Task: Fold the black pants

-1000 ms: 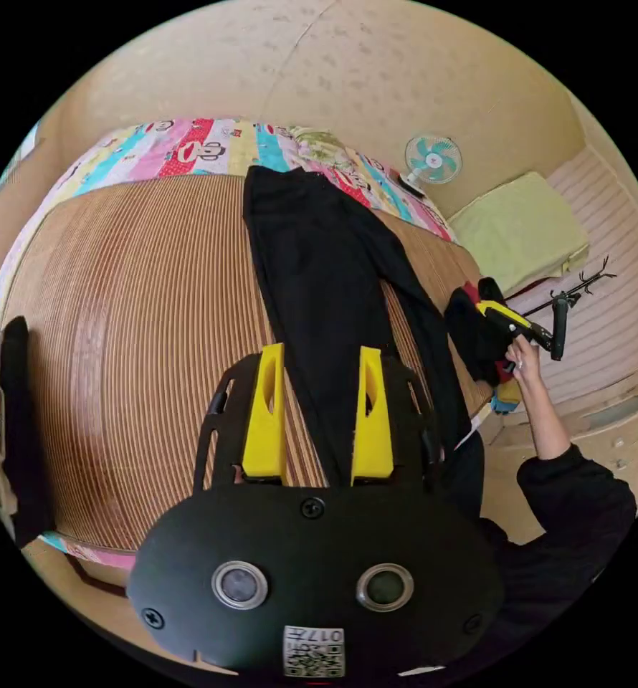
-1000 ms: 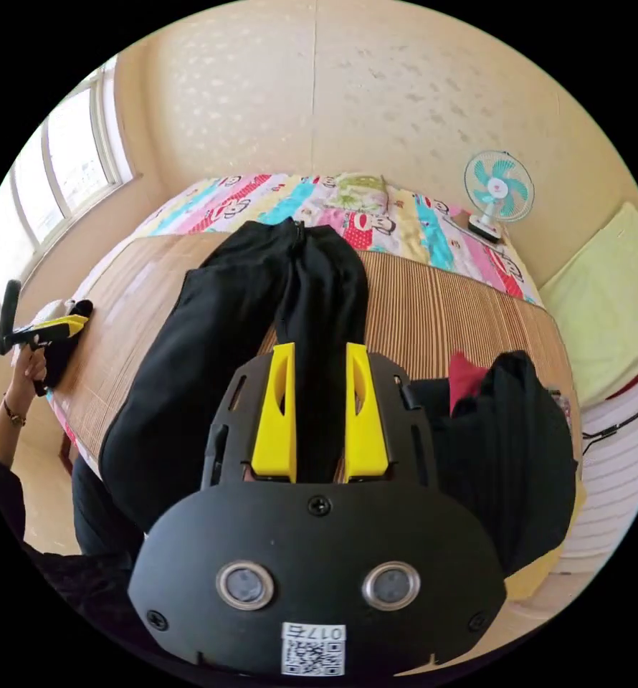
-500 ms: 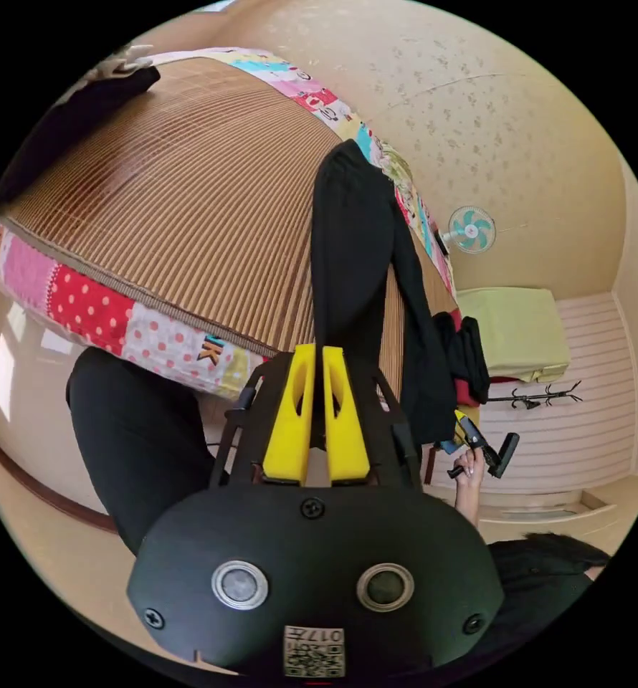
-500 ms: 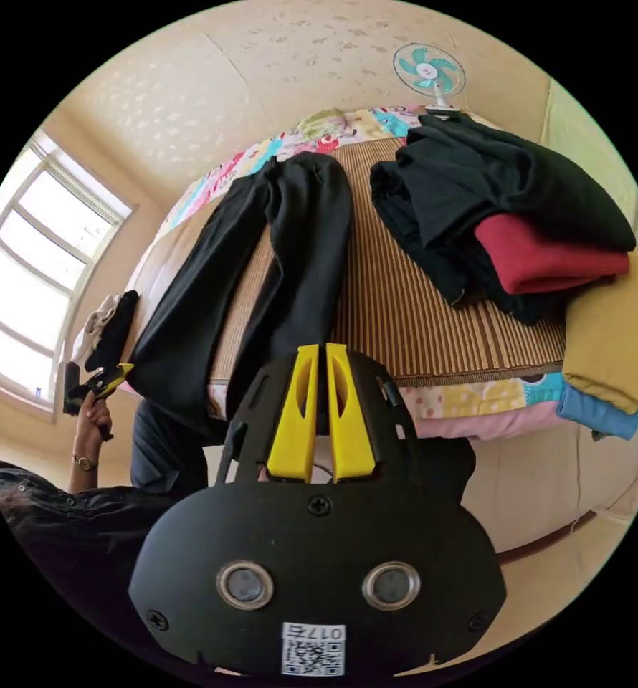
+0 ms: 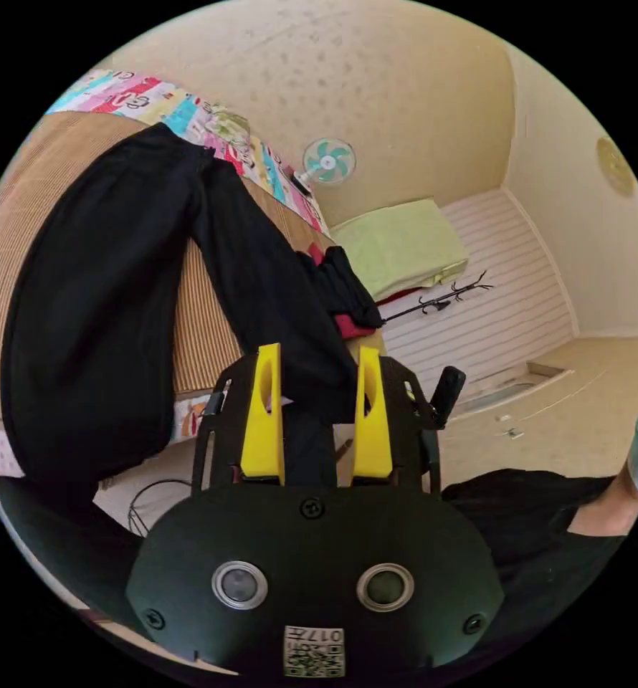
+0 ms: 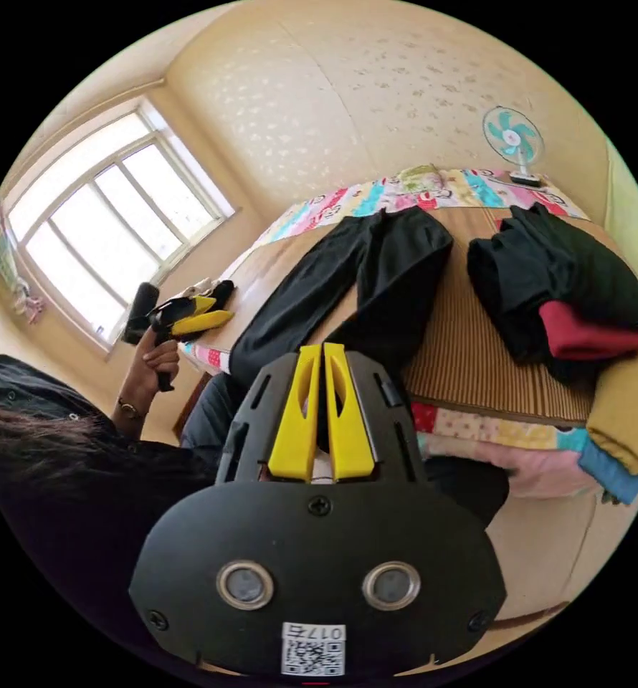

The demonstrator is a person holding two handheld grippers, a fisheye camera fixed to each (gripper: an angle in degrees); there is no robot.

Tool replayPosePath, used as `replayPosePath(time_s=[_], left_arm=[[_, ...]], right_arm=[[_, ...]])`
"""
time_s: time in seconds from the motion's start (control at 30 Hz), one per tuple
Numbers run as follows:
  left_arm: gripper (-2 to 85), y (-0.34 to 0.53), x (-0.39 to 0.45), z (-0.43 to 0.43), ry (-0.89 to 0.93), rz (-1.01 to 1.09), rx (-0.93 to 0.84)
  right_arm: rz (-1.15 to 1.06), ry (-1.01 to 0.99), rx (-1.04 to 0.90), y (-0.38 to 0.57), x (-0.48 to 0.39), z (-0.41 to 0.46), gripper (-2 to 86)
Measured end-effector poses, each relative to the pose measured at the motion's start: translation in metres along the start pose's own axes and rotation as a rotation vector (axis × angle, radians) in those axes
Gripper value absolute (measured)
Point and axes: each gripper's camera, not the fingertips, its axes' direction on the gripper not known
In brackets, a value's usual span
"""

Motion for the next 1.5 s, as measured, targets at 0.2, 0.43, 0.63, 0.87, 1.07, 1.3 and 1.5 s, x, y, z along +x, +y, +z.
replayPosePath(time_s=[0.2,0.43,0.63,0.87,1.07,1.3,1.5], left_arm=[[16.4,-0.033,-0.023,0.129,0.028,-0.041,-0.299],[16.1,0.019,-0.032,0.151,-0.296,0.013,-0.256],[11.2,0.058,-0.027,0.167,-0.381,0.099,-0.319],[0.7,0.076,-0.036,0.162,-0.250,0.014,-0.401],[-0.5,0.077,-0.018,0.105,0.001,0.106,-0.335],[-0.6,0.080,-0.002,0.008,0.150,0.154,-0.163],[-0.3,0.112,-0.009,-0.124,0.108,0.133,0.074]], right_arm=[[-0.087,-0.277,-0.177,-0.004,-0.038,0.081,0.3],[0.145,-0.251,-0.124,0.021,0.018,0.066,1.0],[0.196,0.059,-0.231,-0.025,0.058,0.083,5.7],[0.237,0.367,-0.156,-0.212,0.116,0.179,13.3],[0.380,0.468,-0.243,-0.291,0.160,0.290,14.2],[0.296,0.635,-0.075,-0.307,0.085,0.303,1.9],[0.085,0.326,0.108,-0.349,-0.062,0.315,1.1]])
